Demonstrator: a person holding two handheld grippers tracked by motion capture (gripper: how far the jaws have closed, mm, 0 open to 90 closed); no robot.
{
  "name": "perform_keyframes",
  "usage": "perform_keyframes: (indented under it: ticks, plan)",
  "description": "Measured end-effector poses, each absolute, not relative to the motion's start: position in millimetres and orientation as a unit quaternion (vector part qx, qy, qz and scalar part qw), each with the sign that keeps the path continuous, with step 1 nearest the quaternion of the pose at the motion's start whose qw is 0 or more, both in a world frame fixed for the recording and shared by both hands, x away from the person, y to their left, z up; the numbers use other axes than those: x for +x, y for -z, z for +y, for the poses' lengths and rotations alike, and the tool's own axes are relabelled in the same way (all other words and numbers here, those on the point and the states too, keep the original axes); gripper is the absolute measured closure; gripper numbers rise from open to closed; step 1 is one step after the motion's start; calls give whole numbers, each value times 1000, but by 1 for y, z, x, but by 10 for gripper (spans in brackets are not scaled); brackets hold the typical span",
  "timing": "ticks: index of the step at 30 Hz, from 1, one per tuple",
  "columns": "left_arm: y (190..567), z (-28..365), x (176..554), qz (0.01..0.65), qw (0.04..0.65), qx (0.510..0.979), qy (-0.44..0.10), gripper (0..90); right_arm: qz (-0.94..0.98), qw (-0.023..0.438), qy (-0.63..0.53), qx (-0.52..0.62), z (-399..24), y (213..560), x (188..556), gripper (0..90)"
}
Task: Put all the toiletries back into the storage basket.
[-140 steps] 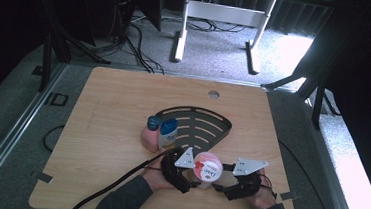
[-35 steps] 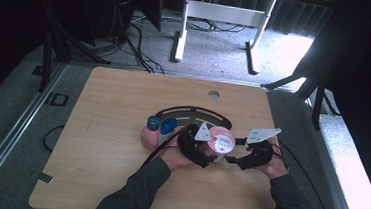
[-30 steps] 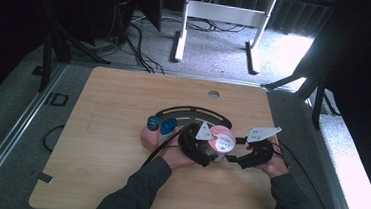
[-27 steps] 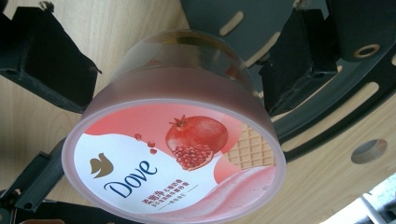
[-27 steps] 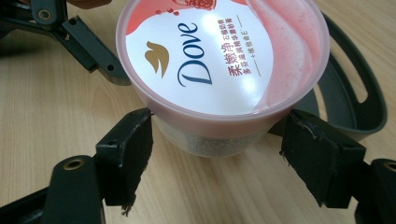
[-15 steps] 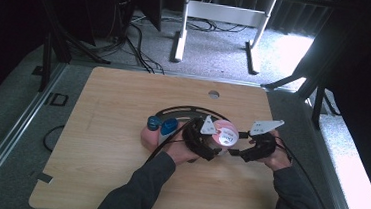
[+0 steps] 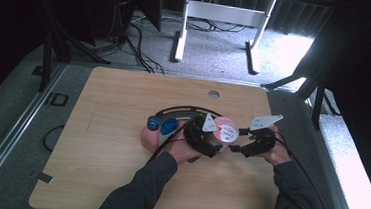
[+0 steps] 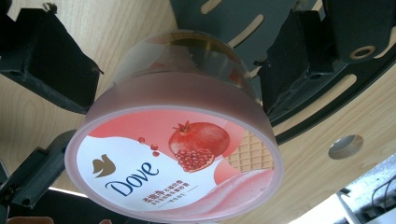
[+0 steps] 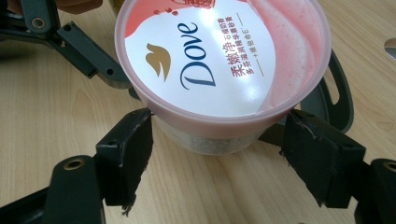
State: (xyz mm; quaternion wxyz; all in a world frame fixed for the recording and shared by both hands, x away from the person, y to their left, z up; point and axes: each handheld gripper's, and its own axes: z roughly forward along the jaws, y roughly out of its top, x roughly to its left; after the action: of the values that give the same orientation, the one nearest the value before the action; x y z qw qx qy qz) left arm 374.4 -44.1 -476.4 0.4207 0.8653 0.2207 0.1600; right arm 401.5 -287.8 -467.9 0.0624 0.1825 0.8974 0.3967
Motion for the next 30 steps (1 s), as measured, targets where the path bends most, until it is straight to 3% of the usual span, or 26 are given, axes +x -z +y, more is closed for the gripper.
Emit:
perform_keyframes:
  ticks: [30]
  plan:
    - [483,-51,382,264,420,847,-194,136,907,53,-377,181,-284,468,427,253]
